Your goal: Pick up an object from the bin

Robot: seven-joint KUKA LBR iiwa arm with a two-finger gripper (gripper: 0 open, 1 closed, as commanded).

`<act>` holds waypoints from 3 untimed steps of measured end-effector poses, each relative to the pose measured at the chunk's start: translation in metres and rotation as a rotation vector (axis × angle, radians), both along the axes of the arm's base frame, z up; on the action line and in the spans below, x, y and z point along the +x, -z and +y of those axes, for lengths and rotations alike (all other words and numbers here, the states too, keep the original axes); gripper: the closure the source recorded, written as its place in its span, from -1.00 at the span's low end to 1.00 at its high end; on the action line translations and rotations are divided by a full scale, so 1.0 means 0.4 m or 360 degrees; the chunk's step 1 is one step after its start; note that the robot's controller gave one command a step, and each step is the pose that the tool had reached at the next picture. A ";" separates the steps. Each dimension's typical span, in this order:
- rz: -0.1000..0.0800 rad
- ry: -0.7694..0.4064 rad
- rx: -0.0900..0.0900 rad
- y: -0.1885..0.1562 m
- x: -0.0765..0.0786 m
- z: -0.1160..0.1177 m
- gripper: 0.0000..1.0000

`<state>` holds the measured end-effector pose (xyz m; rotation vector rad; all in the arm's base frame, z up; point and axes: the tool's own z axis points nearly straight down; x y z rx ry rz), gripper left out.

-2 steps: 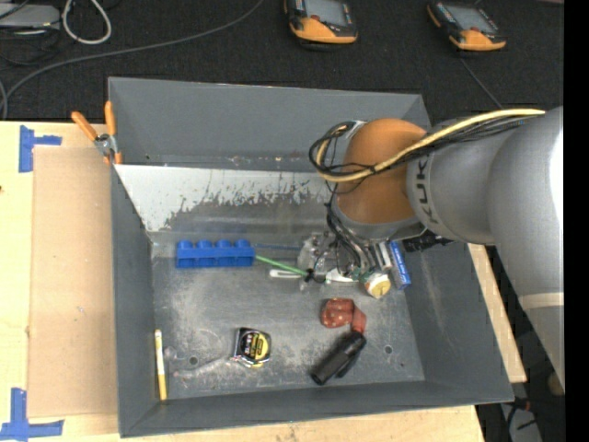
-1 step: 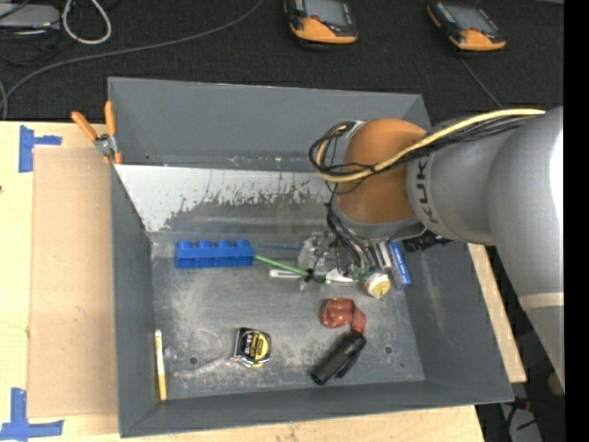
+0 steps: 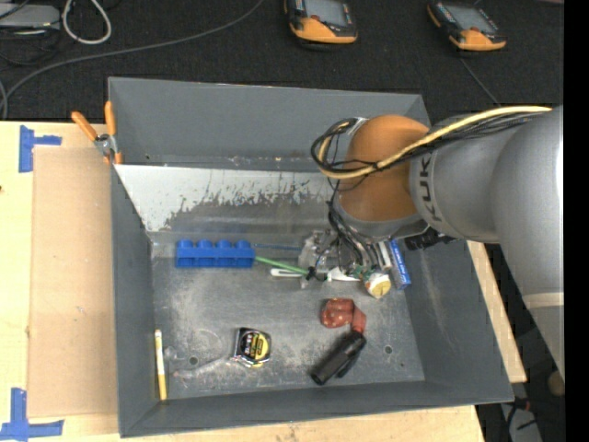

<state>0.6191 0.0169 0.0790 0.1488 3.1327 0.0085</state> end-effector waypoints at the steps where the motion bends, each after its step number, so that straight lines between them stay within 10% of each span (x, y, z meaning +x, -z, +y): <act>1: 0.0002 0.0001 0.0000 -0.038 -0.001 0.000 1.00; 3: 0.0005 0.0002 0.0002 -0.228 -0.003 -0.001 1.00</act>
Offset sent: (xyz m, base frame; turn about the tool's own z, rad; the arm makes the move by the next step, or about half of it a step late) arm -0.0004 0.0001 0.0590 0.0004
